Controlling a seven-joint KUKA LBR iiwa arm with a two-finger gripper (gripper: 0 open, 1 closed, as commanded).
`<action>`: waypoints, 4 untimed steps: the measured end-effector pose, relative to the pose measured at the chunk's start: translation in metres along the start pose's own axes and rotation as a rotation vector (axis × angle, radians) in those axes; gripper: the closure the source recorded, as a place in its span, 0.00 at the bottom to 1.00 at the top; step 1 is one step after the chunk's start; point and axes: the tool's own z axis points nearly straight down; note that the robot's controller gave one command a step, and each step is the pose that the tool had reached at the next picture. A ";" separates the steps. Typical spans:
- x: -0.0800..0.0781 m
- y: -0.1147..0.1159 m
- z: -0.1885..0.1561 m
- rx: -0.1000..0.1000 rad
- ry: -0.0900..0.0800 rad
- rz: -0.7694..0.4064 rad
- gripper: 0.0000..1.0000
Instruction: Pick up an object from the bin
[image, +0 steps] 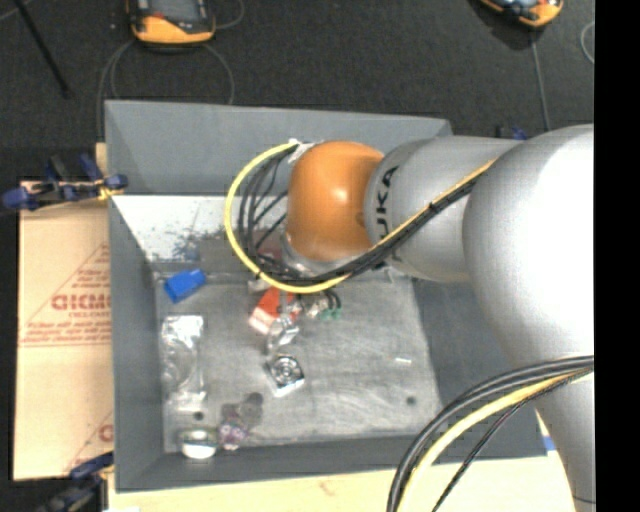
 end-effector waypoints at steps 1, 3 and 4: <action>-0.023 -0.065 -0.019 0.006 -0.002 -0.062 0.00; -0.034 -0.030 0.007 0.004 0.002 -0.353 0.00; -0.036 -0.031 0.005 0.000 -0.002 -0.346 0.00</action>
Offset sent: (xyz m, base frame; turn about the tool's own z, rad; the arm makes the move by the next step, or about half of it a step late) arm 0.0315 -0.0532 0.0166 -0.0690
